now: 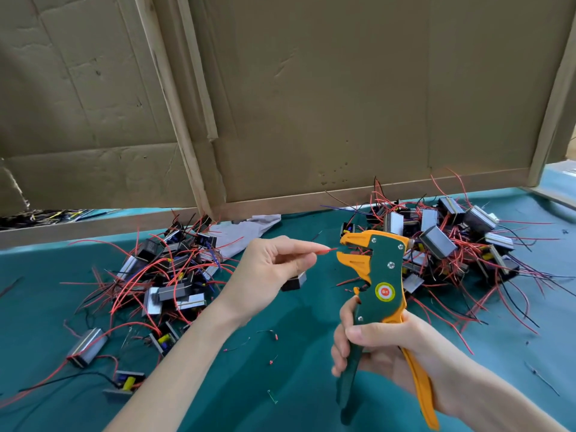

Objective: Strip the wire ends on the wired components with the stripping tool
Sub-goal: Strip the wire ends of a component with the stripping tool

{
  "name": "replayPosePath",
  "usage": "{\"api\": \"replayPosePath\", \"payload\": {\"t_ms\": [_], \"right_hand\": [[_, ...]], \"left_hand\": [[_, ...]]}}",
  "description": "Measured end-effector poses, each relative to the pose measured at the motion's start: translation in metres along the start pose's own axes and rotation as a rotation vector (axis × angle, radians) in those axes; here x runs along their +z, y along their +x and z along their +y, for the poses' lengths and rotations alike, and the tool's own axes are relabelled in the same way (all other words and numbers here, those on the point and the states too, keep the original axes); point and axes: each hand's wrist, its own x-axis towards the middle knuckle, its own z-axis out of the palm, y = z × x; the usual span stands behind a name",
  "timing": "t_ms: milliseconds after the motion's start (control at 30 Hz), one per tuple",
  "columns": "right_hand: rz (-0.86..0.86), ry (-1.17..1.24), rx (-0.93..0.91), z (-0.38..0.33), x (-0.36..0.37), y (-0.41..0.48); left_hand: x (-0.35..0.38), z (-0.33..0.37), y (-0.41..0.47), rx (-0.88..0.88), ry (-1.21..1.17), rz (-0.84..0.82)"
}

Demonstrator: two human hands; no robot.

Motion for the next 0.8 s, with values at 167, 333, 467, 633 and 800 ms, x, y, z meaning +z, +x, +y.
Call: {"api": "replayPosePath", "payload": {"t_ms": [167,333,467,633,800], "right_hand": [[-0.044,-0.031,-0.006,0.003,-0.005,0.0],[-0.071,-0.058,-0.006,0.003,-0.008,0.0],[-0.057,-0.053,-0.005,0.0,-0.002,0.0],[-0.032,-0.093,0.009,-0.002,0.004,-0.002],[-0.039,-0.149,0.021,-0.003,0.004,-0.006]], "left_hand": [[0.001,0.005,-0.001,0.01,-0.124,-0.001],[0.002,0.005,0.0,0.004,-0.116,-0.009],[-0.001,0.006,0.0,-0.005,-0.102,-0.059],[-0.006,0.011,-0.001,-0.034,-0.047,-0.115],[-0.009,0.015,-0.001,-0.049,-0.02,-0.145]]}}
